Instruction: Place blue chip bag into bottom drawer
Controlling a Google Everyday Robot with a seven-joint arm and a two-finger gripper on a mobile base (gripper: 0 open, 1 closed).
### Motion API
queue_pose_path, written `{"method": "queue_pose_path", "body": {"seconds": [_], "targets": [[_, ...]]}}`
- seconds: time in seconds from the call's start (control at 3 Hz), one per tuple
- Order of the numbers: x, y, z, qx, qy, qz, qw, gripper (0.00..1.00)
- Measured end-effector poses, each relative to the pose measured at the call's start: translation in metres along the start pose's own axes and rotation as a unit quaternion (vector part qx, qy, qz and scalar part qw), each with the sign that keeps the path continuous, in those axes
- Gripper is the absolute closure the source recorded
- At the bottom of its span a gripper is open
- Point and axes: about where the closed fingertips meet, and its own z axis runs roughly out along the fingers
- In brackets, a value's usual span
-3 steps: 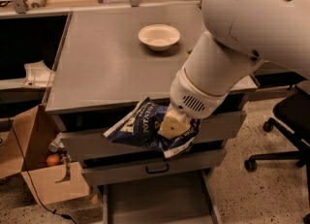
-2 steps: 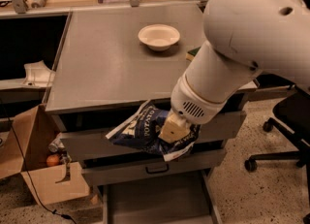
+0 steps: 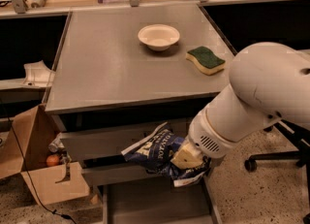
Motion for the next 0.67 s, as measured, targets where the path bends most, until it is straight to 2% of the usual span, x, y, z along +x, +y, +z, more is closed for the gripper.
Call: {"method": "queue_pose_path", "body": {"seconds": [0.33, 0.67], "targets": [[0.002, -0.001, 0.006, -0.006, -0.002, 0.003, 1.0, 1.0], [0.012, -0.003, 0.029, -0.032, -0.011, 0.016, 0.9993, 1.0]]}}
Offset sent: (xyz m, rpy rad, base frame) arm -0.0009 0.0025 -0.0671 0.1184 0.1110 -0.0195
